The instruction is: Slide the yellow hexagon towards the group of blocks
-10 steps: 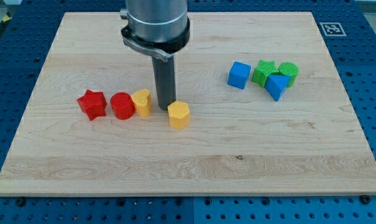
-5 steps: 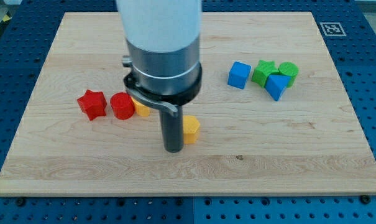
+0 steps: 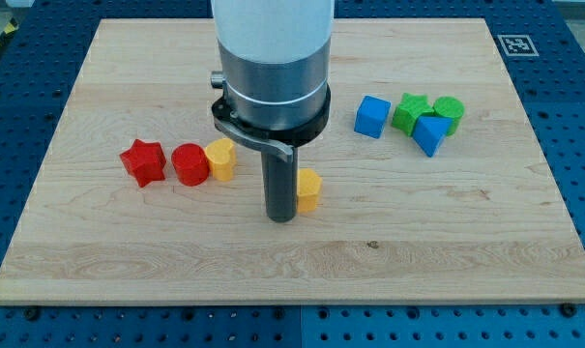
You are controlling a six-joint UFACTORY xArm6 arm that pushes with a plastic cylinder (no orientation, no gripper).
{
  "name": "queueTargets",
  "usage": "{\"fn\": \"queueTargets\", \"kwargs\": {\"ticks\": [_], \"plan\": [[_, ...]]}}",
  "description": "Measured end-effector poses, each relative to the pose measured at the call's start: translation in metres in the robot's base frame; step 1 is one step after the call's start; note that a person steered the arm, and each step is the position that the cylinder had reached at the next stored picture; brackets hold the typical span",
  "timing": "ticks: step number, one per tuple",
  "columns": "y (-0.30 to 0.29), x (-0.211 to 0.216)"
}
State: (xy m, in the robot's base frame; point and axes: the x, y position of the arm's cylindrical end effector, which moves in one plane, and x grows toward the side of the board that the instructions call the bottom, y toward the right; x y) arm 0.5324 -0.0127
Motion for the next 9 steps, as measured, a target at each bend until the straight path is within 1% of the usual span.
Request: {"fn": "queueTargets", "kwargs": {"ticks": [1, 2, 3, 4, 6, 8, 9], "plan": [[0.036, -0.008], [0.049, -0.021], [0.012, -0.029], [0.006, -0.06], [0.015, -0.029], [0.022, -0.058], [0.047, -0.054]]}}
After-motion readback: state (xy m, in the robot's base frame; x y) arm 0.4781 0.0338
